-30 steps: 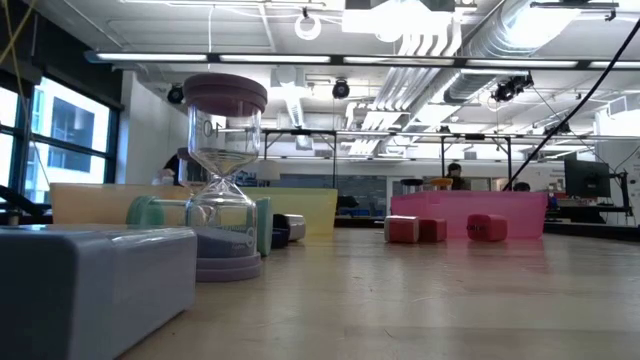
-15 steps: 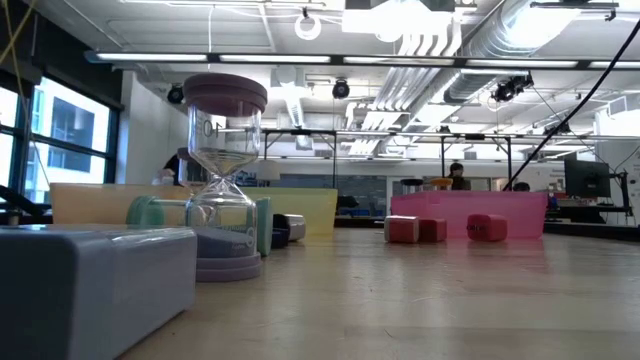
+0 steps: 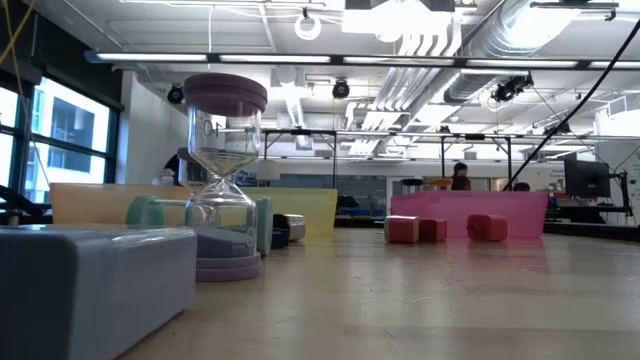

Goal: Pick & Place Office items
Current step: Put the green sand timer into the pink bin

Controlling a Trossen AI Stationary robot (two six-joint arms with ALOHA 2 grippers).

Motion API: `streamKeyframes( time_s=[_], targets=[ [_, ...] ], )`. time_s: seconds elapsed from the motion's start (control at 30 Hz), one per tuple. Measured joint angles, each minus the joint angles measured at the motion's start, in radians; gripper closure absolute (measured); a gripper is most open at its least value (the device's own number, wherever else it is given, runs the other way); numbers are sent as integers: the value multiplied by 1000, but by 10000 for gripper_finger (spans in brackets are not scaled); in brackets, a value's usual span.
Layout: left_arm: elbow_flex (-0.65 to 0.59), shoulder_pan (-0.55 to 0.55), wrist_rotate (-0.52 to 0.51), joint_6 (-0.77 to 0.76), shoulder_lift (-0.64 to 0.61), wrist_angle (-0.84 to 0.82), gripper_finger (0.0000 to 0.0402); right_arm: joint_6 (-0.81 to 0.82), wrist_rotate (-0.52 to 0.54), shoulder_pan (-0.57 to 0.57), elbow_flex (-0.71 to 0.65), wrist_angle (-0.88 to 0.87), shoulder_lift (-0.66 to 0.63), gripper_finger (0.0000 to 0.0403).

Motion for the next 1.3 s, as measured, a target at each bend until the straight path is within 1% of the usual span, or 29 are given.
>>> streamKeyframes(
  time_s=[0.07,0.2,0.43,0.57,0.67,0.77,0.9,0.97,1.07,1.17,1.3],
  targets=[
    [0,0,1,0,0,-4,201,0,6,0,0,1,0,211],
    [0,0,1,4,0,-3,200,1,27,1,0,2,-1,212],
    [0,3,9,9,0,-3,140,4,53,12,0,-6,-1,212],
    [0,26,16,23,-5,-5,125,55,54,26,0,-65,-1,212],
    [0,61,38,99,-19,-3,122,180,53,29,0,-159,0,212],
    [0,113,44,114,-43,-34,121,341,53,29,0,-254,-2,212],
    [0,210,44,148,-82,-160,120,601,61,20,0,-414,-23,212],
    [0,261,70,170,-98,-236,120,723,59,6,0,-504,-45,212],
    [0,337,150,192,-110,-349,120,889,60,-12,0,-638,-76,212],
    [0,400,251,221,-111,-458,120,1058,47,-32,0,-807,-111,212],
    [0,457,374,287,-103,-595,119,1248,45,-72,0,-1044,-158,212]
  ],
)
